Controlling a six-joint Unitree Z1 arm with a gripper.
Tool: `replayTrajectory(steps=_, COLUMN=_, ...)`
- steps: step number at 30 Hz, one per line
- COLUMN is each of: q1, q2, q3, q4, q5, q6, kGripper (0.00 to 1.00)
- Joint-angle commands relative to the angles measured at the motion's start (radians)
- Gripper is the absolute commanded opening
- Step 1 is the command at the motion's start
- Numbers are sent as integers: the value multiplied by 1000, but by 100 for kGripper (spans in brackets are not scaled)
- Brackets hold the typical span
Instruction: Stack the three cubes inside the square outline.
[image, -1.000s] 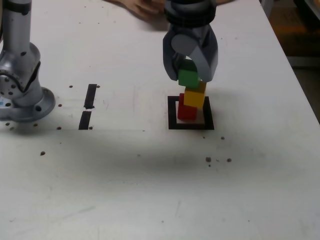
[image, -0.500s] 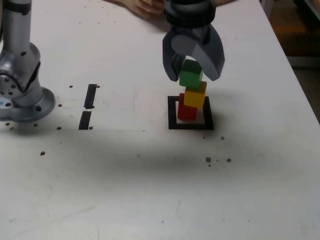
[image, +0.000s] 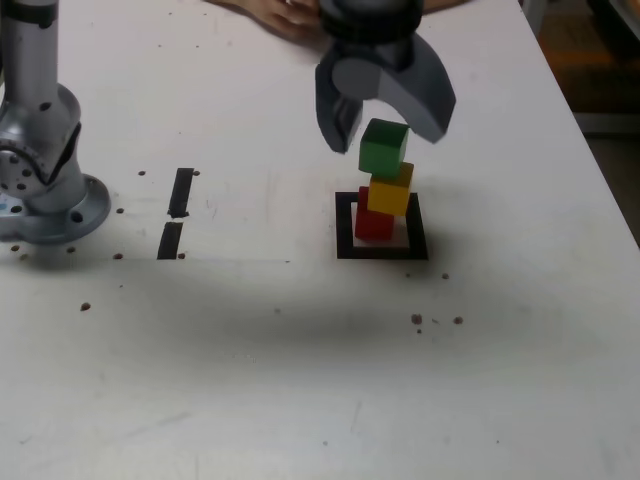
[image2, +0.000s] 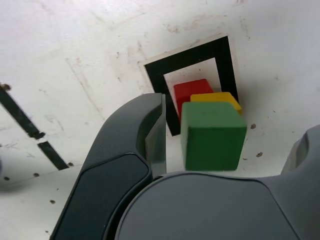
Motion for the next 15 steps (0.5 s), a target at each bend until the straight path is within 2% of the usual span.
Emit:
replayTrajectory(steps=1, q1=2, q2=-44, q3=-8, q4=36, q5=18, q6=-8, kGripper=98)
replayTrajectory(steps=9, q1=8, q2=-184, q3=24, q4=186, q5=97, q6=-46, kGripper=100)
replayTrajectory(steps=15, q1=27, q2=-257, q3=172, q4=217, q5=101, q6=-116, kGripper=100)
